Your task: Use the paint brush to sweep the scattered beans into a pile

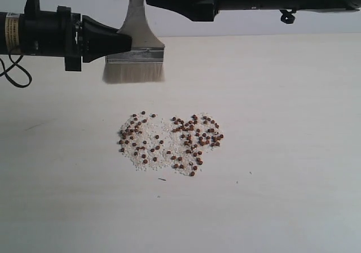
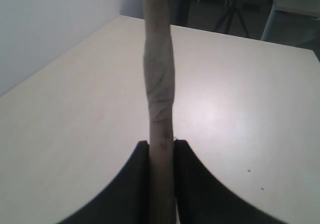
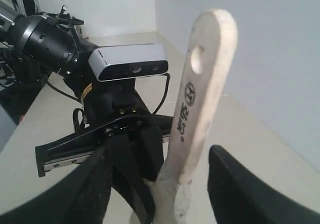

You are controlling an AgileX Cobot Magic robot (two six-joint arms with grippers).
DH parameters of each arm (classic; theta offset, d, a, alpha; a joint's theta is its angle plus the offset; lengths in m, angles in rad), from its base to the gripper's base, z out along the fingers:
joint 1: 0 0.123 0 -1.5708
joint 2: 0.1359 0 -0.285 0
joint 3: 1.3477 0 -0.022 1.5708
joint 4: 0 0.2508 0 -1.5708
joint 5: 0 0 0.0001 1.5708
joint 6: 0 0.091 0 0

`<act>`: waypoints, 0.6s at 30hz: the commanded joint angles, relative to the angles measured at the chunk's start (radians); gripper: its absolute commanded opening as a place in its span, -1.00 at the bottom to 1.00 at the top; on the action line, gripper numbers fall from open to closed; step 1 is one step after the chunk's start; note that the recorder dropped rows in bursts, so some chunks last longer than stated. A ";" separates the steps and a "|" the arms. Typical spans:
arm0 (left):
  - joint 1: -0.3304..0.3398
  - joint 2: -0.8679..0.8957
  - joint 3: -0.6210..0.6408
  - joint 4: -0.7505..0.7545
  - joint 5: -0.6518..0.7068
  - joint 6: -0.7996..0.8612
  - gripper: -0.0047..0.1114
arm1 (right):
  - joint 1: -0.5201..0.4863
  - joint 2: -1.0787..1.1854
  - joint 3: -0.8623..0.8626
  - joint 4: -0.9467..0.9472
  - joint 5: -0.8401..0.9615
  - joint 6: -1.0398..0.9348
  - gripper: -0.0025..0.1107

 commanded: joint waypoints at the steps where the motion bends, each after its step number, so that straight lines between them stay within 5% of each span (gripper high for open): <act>1: -0.006 -0.009 -0.005 -0.027 -0.010 0.004 -0.92 | -0.003 0.014 -0.010 0.010 0.015 0.009 -0.02; 18: -0.088 -0.009 -0.005 -0.027 0.044 0.043 -0.92 | -0.003 0.041 -0.010 0.010 0.023 0.028 -0.02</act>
